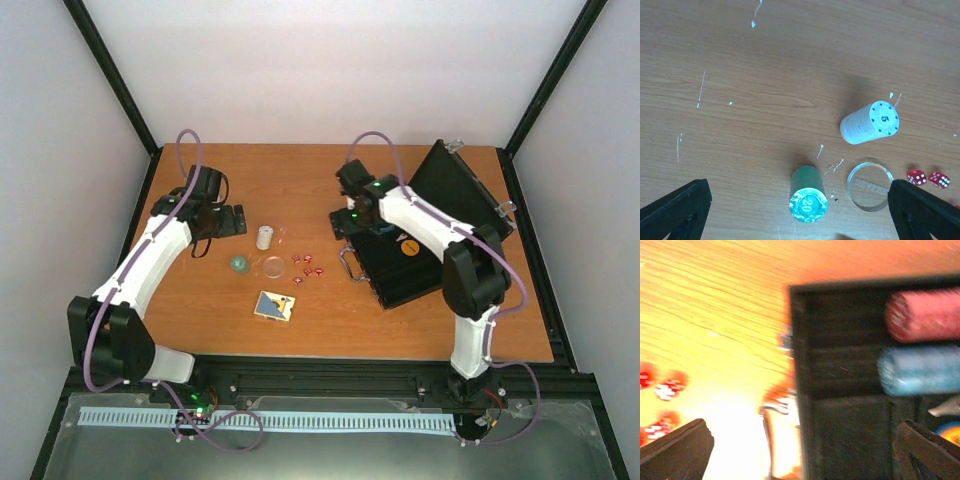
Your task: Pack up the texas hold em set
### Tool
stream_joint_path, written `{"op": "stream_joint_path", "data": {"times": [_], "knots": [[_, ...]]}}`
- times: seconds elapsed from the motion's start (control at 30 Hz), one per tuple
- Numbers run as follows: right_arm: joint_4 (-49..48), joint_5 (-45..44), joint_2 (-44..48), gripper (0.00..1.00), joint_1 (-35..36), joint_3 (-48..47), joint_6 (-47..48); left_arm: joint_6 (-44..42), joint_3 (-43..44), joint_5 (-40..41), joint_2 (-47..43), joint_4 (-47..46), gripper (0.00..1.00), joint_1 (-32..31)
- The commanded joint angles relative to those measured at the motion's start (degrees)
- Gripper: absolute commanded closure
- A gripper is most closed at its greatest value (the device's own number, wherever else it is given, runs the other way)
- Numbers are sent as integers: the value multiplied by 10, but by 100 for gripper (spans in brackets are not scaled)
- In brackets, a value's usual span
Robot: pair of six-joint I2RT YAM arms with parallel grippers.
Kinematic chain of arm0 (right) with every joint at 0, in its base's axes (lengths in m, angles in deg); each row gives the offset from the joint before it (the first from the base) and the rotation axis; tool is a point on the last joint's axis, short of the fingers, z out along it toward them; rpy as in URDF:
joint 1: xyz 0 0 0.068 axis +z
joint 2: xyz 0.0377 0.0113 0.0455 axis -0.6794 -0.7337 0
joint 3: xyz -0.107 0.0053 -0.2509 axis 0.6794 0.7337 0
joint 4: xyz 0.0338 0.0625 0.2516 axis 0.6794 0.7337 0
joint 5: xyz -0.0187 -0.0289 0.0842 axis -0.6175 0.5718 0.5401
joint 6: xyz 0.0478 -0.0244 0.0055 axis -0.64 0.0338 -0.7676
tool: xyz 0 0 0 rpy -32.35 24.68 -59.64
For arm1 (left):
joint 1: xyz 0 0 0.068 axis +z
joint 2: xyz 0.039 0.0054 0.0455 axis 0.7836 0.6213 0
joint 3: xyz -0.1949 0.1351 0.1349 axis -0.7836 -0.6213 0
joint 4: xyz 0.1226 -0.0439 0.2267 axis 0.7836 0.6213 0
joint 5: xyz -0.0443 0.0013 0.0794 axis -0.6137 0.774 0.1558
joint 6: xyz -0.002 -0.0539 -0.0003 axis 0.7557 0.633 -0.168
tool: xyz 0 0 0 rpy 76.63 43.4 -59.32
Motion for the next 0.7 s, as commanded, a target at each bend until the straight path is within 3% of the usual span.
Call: {"op": "stream_joint_path", "data": {"times": [0.0, 0.17, 0.37, 0.67], "knots": [[30, 12, -61, 0, 67, -76, -3, 15, 23, 4, -31, 15, 1, 1], [46, 44, -132, 2, 115, -150, 13, 17, 4, 6, -51, 17, 0, 1], [39, 77, -169, 23, 127, -169, 27, 15, -7, 8, -68, 20, 0, 1], [24, 82, -190, 30, 127, -168, 69, 11, -21, 8, -73, 14, 0, 1]]}}
